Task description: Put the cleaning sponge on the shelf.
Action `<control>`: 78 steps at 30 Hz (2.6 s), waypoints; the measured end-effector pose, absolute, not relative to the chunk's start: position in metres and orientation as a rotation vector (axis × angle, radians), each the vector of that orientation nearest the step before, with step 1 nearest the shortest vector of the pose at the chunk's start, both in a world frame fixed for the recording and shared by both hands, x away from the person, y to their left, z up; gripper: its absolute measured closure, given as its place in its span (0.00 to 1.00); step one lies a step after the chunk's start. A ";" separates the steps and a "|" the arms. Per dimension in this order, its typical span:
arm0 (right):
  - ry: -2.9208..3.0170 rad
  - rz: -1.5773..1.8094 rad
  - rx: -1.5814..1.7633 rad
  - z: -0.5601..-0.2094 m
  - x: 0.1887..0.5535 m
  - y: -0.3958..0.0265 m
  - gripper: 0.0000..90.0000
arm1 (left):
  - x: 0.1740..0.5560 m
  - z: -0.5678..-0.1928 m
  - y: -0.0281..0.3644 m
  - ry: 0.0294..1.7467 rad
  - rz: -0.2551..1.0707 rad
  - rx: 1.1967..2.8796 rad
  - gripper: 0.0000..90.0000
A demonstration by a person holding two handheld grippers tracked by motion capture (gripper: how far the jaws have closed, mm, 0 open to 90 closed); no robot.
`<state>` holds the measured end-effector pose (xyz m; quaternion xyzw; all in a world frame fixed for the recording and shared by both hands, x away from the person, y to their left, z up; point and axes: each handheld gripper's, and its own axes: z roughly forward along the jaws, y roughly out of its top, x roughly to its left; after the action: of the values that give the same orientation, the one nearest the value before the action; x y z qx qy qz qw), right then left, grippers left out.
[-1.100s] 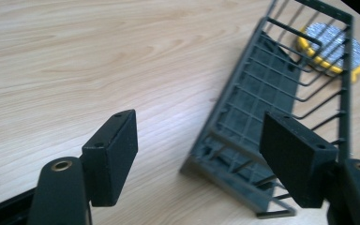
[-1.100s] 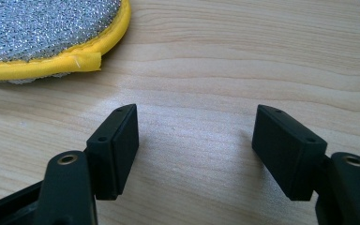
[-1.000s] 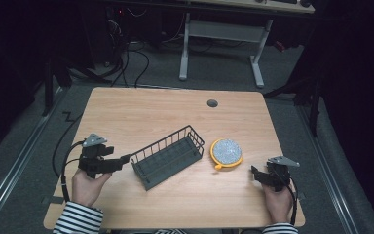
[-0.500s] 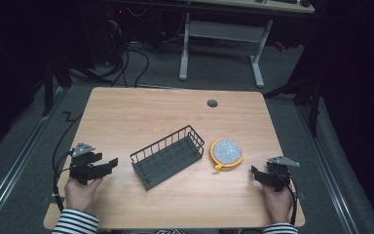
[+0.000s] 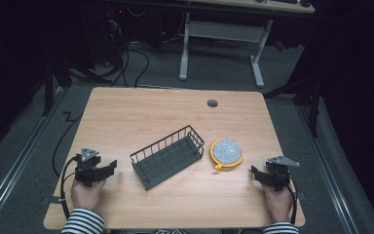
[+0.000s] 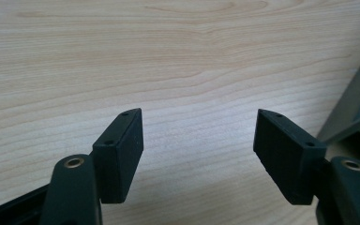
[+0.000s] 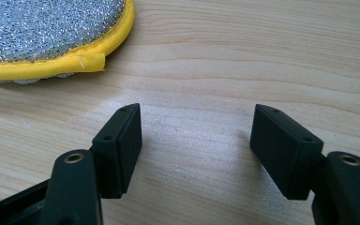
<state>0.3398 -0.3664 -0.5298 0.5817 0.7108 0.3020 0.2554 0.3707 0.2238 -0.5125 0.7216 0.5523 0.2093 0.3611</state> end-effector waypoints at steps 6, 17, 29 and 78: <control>1.934 0.817 1.575 -0.530 0.340 -0.366 0.38 | 0.377 -0.518 0.224 1.436 0.566 1.865 0.38; 1.956 0.826 1.553 -0.530 0.341 -0.367 0.39 | 0.387 -0.531 0.226 1.473 0.557 1.886 0.39; 1.993 0.823 1.590 -0.510 0.344 -0.366 0.50 | 0.384 -0.537 0.220 1.433 0.619 1.915 0.32; 2.269 0.760 1.757 -0.490 0.446 -0.312 0.50 | 0.385 -0.537 0.219 1.430 0.614 1.929 0.25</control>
<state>0.4464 -0.3121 -0.4902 0.5897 0.7614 0.2550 0.0862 0.3845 0.2186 -0.5372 0.7359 0.5456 0.2342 0.3255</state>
